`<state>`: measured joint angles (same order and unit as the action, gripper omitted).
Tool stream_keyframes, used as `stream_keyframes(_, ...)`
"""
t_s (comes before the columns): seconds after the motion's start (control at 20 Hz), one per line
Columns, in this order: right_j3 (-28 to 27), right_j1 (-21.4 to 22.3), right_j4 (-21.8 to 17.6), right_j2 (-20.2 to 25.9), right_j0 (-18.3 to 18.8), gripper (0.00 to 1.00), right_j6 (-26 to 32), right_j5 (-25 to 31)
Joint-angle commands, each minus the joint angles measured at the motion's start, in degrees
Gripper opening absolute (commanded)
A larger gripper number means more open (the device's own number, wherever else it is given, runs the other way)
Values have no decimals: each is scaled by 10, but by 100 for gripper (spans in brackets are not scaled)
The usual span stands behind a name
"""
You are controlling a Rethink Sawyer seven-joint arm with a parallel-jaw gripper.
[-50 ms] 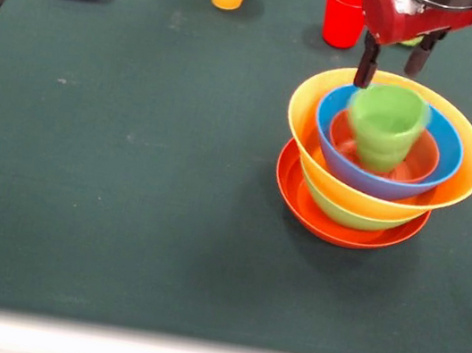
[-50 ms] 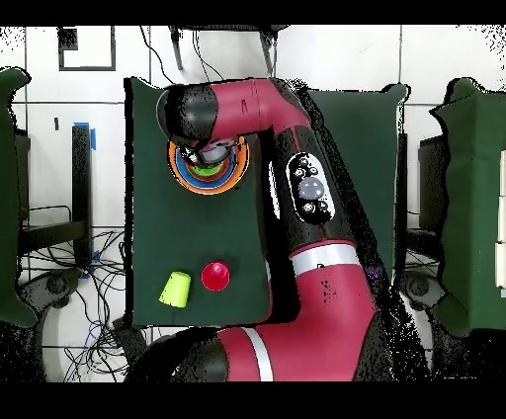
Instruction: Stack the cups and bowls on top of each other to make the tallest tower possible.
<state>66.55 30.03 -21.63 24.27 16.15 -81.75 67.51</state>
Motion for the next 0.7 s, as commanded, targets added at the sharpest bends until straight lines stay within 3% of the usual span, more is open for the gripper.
stream_keyframes(0.05,-10,-4,-36,1,-13,100,15,-38)
stream_keyframes(0.7,-6,0,-33,4,-11,100,22,-43)
